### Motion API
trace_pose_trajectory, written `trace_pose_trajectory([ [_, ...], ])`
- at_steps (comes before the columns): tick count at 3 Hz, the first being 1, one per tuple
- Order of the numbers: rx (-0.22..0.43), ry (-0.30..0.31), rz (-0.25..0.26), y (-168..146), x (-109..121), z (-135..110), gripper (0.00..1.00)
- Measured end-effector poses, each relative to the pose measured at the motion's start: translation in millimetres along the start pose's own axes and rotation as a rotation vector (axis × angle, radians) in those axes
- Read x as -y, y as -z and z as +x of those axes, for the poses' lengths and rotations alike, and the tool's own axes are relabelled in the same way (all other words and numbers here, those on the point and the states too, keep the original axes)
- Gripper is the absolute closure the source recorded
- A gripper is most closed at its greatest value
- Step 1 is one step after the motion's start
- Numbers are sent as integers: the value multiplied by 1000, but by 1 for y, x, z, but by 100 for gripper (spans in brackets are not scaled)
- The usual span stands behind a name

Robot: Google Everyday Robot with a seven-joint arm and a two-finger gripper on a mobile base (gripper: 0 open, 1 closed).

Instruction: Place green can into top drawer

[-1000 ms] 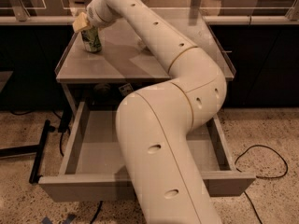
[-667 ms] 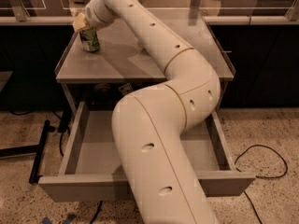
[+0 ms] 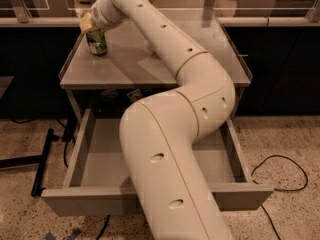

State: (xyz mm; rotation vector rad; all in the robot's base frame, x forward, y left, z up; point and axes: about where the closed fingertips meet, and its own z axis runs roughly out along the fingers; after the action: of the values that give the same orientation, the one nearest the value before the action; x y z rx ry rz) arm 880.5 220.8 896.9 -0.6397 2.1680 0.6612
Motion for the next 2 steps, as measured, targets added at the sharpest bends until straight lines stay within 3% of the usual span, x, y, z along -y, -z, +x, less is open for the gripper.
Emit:
trace_pose_trajectory([
  [2,80,56,-2,90,18,0,100],
])
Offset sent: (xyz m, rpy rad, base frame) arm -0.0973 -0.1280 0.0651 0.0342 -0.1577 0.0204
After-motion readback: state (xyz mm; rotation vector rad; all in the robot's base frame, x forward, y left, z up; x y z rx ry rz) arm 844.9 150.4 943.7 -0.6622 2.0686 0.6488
